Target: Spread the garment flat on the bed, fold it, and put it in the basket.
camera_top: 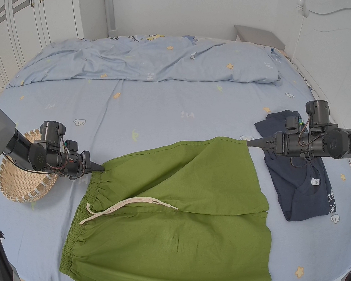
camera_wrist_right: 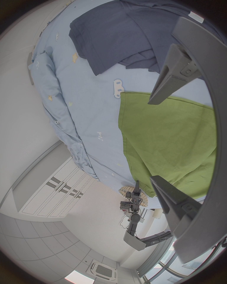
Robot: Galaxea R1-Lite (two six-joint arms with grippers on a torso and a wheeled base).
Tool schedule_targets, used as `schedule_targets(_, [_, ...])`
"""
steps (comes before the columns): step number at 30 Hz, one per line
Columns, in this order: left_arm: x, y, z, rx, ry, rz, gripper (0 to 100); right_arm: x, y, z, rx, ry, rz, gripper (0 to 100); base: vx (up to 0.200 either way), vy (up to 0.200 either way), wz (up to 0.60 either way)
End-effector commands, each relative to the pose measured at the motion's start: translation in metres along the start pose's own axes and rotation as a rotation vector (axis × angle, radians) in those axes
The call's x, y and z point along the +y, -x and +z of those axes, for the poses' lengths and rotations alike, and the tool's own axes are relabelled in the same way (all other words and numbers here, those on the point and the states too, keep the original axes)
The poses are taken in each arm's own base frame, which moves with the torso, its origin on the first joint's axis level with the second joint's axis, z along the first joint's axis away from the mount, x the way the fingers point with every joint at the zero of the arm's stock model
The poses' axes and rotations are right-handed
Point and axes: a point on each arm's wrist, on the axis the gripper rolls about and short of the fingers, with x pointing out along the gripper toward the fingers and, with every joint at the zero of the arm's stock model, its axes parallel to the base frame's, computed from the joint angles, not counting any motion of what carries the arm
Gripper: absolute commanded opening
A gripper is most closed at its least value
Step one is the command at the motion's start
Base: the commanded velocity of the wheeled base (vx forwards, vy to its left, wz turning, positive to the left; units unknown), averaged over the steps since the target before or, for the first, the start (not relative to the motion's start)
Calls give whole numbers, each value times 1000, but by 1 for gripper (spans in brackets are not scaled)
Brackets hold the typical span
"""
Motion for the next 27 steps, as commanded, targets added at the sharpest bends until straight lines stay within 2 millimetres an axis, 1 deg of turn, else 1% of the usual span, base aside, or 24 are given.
schedule_targets(1, [0, 1, 4, -15, -9, -2, 0, -1, -1, 0, 1, -1, 0, 100, 0, 0, 0])
schedule_targets(5, [-3, 5, 10, -46, -25, -9, 0, -1, 0, 1, -4, 2, -1, 100, 0, 0, 0])
schedule_targets(6, [-6, 8, 16, -68, -37, -14, 0, -1, 1, 5, -15, 7, -3, 100, 0, 0, 0])
schedule_targets(8, [-6, 8, 16, -70, -41, -15, 0, -1, 1, 5, -16, 8, -2, 100, 0, 0, 0])
schedule_targets(9, [-16, 15, 29, -127, -78, -32, 0, -9, -4, 8, -22, 8, -10, 100, 0, 0, 0])
schedule_targets(12, [-16, 16, 32, -145, -86, -37, 0, -16, -13, 14, -56, 33, -7, 100, 0, 0, 0])
schedule_targets(13, [-17, 17, 33, -157, -94, -41, 0, -21, -19, 15, -72, 42, -6, 100, 0, 0, 0])
schedule_targets(14, [-17, 17, 33, -157, -94, -41, 0, -21, -19, 15, -72, 42, -6, 100, 0, 0, 0])
schedule_targets(15, [-16, 17, 35, -174, -104, -45, 0, -32, -32, 11, -78, 42, -6, 100, 0, 0, 0])
schedule_targets(19, [-11, 21, 40, -209, -97, -43, 0, -48, -50, 5, -79, 32, -7, 100, 0, 0, 0])
schedule_targets(20, [-10, 21, 40, -212, -95, -43, 0, -48, -51, 5, -81, 31, -6, 100, 0, 0, 0])
schedule_targets(21, [-11, 21, 41, -220, -91, -47, 0, -53, -56, 5, -83, 27, -7, 100, 0, 0, 0])
schedule_targets(23, [-11, 22, 42, -226, -86, -49, 0, -57, -62, 5, -85, 26, -12, 100, 0, 0, 0])
schedule_targets(27, [-11, 22, 41, -227, -87, -50, 0, -60, -65, 6, -89, 29, -24, 100, 0, 0, 0])
